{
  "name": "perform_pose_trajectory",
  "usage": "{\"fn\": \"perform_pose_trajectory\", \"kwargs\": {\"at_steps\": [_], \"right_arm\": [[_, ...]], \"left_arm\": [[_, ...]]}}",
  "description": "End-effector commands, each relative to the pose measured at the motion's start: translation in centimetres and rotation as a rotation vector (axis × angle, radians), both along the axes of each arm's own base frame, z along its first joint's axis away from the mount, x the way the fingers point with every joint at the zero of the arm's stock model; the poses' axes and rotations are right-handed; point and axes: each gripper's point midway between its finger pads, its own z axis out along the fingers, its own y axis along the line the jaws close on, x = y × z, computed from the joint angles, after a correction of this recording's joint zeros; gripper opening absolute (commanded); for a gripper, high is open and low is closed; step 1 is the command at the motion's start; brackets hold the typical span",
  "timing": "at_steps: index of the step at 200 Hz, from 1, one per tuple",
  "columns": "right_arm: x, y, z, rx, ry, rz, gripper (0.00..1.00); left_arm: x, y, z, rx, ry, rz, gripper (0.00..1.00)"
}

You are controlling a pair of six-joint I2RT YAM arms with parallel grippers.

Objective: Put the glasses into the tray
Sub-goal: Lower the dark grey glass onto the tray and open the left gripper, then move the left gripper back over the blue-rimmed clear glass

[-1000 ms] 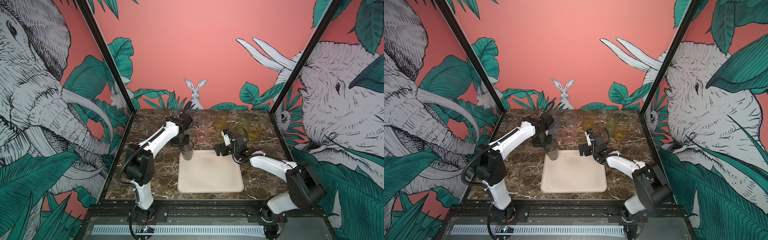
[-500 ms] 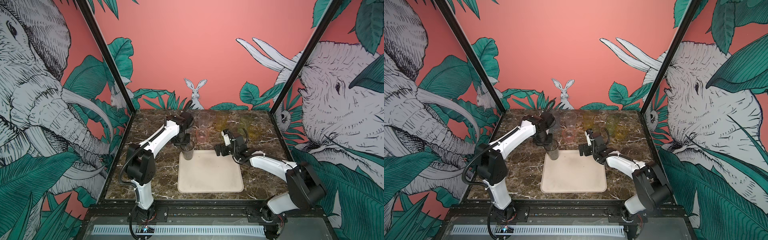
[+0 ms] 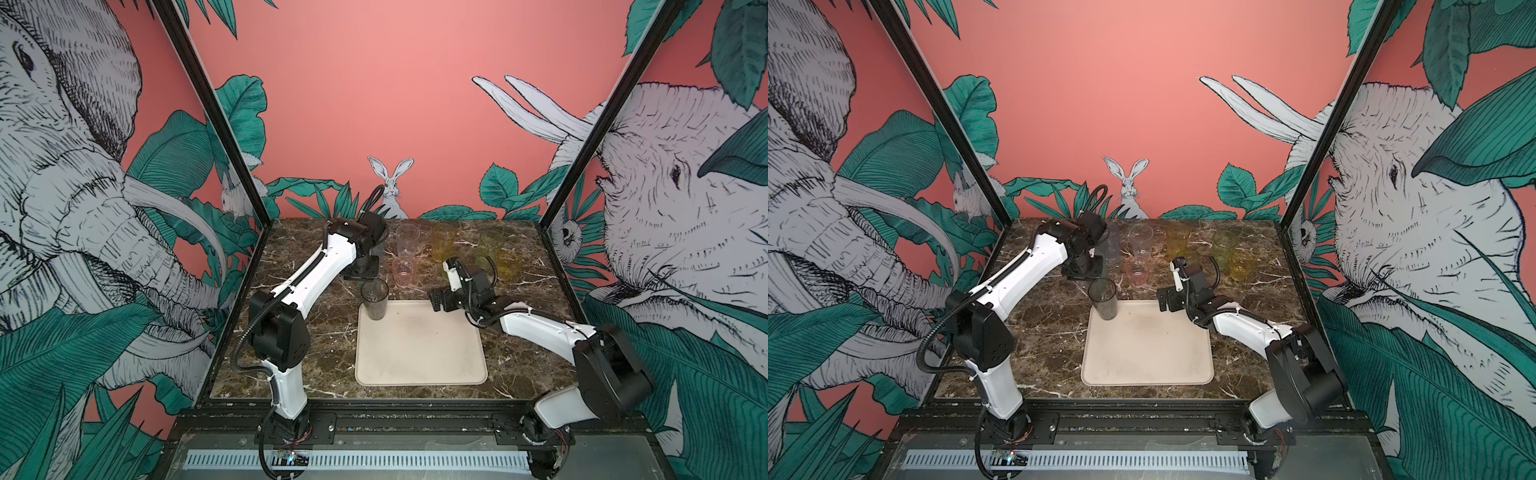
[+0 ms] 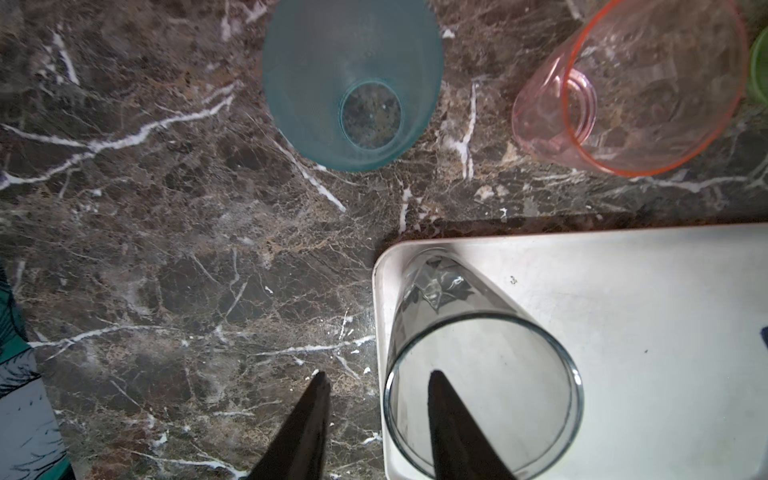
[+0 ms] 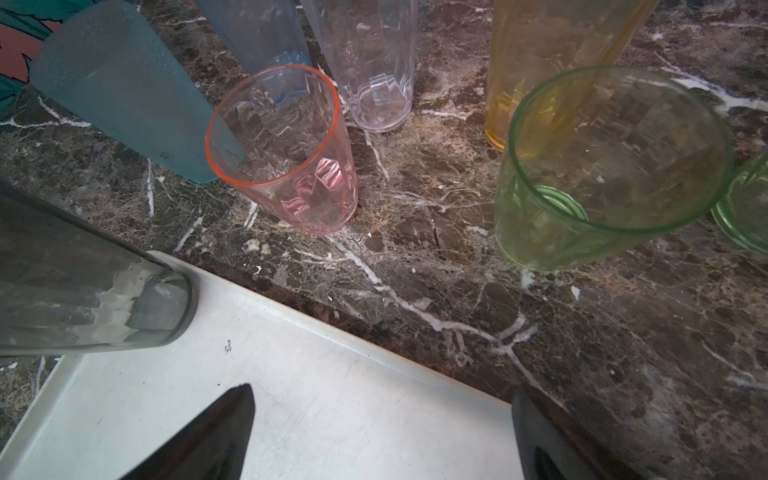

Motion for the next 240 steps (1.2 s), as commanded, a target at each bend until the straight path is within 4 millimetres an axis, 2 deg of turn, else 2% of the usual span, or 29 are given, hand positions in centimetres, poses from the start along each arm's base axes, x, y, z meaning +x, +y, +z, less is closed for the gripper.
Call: {"fn": "perform_pose_trajectory", "kwargs": {"at_steps": [1,54,94,140,172,215,240], "right_arm": [[0.2,0.4,1.6,0.03,-0.055,0.007,0.99],[0.2,0.4,1.6,0.033,-0.058,0.005,0.99],[0.1,0.4,1.6,0.038,-0.057,0.007,0.99],[0.1,0.4,1.8,0.041,-0.063,0.005,0.99],[0.1,0.4,1.8,0.041,-0.061,0.006,0.99],[0.1,0.3,1.8,0.034,-0.064,0.001,0.99],[0.1,0.4,1.8,0.038,-0.061,0.004,0.99]], "left_arm": [[-0.1,1.5,4.1,0.042,-0.099,0.003,0.46],[1.7,2.3,7.6,0.071,-0.241,0.014,0.55],[3.1,2.6,9.1,0.068,-0.304,0.03,0.56],[5.2,2.6,9.4,0.033,-0.344,0.06,0.58],[7.1,2.2,9.3,-0.064,-0.366,0.11,0.59],[8.9,1.0,8.4,-0.209,-0.368,0.142,0.59],[10.3,1.3,7.4,-0.248,-0.359,0.176,0.6]]}}
